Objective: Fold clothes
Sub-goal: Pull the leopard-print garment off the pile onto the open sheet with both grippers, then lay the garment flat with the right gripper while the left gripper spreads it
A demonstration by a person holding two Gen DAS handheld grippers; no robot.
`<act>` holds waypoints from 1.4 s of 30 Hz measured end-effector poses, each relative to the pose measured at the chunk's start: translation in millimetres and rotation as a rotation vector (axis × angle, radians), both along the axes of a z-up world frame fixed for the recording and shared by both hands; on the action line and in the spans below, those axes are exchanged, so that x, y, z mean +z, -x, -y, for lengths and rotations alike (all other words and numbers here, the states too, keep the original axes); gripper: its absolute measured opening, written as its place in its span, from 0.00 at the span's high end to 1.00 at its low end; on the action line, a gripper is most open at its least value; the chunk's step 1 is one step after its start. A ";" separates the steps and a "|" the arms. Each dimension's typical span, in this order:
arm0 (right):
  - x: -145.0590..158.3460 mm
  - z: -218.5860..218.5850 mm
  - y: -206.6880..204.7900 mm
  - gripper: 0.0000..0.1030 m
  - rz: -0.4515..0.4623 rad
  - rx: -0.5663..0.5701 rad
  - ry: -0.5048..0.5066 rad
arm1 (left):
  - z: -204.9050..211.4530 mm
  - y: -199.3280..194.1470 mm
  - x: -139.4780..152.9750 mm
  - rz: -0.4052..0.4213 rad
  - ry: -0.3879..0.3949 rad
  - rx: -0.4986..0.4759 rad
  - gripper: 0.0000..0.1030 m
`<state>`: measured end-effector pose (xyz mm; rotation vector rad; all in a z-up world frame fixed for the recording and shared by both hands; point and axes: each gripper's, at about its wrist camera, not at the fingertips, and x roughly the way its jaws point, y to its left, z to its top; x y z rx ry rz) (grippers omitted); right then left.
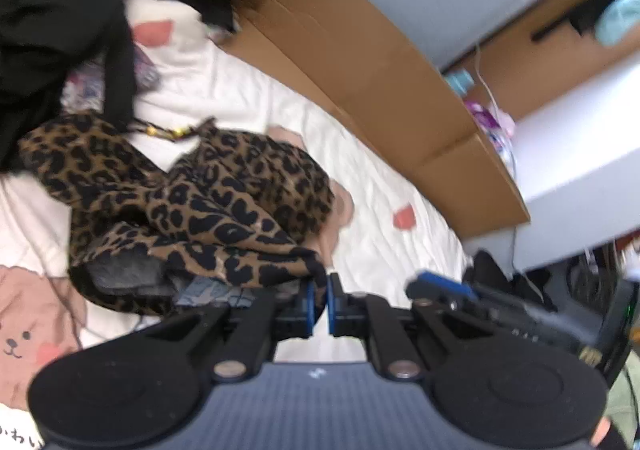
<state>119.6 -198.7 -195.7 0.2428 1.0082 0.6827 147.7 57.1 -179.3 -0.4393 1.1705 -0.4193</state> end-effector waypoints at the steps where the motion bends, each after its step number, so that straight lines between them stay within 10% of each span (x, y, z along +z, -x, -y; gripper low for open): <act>1: -1.5 -2.5 -0.9 0.44 -0.019 0.002 -0.018 | 3.2 1.7 -3.3 -0.003 0.001 -0.016 0.94; 21: -58.6 -66.5 2.9 0.43 -0.299 0.145 -0.008 | 40.2 26.4 -53.6 -0.089 0.018 -0.297 0.94; 23: -65.4 -70.3 5.7 0.53 -0.316 0.162 0.014 | 41.3 27.5 -56.6 -0.091 0.019 -0.306 0.94; 26: -64.8 -65.9 9.2 0.94 -0.273 0.172 0.008 | 41.7 29.1 -63.0 -0.110 0.015 -0.313 0.92; 42: -62.7 3.6 25.4 0.97 -0.235 0.026 0.030 | -63.2 20.0 -59.2 -0.079 -0.122 -0.114 0.61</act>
